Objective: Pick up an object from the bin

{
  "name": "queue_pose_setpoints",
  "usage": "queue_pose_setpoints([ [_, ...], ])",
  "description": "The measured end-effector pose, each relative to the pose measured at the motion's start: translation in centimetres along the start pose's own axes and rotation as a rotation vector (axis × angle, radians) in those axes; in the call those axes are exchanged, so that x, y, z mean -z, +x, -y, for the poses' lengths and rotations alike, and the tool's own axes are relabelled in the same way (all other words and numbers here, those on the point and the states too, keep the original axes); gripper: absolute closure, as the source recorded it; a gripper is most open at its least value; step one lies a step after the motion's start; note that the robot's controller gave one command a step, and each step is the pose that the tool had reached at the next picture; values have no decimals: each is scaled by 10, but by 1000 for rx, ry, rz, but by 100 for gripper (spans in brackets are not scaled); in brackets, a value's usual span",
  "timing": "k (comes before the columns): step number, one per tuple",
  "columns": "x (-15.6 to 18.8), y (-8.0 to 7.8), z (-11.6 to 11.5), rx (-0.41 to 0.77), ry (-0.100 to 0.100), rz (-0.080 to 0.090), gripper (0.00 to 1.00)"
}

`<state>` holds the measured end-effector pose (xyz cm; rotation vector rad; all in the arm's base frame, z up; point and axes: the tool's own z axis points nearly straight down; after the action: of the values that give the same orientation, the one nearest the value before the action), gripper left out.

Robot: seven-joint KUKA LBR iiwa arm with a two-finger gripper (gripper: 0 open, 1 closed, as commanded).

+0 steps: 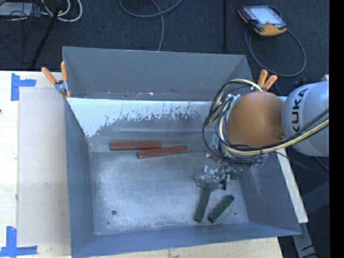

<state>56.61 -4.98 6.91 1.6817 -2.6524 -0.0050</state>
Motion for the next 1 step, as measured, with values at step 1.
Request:
queue_pose_setpoints([
  [1, 0, 0, 0, -1, 0, 0, 100],
])
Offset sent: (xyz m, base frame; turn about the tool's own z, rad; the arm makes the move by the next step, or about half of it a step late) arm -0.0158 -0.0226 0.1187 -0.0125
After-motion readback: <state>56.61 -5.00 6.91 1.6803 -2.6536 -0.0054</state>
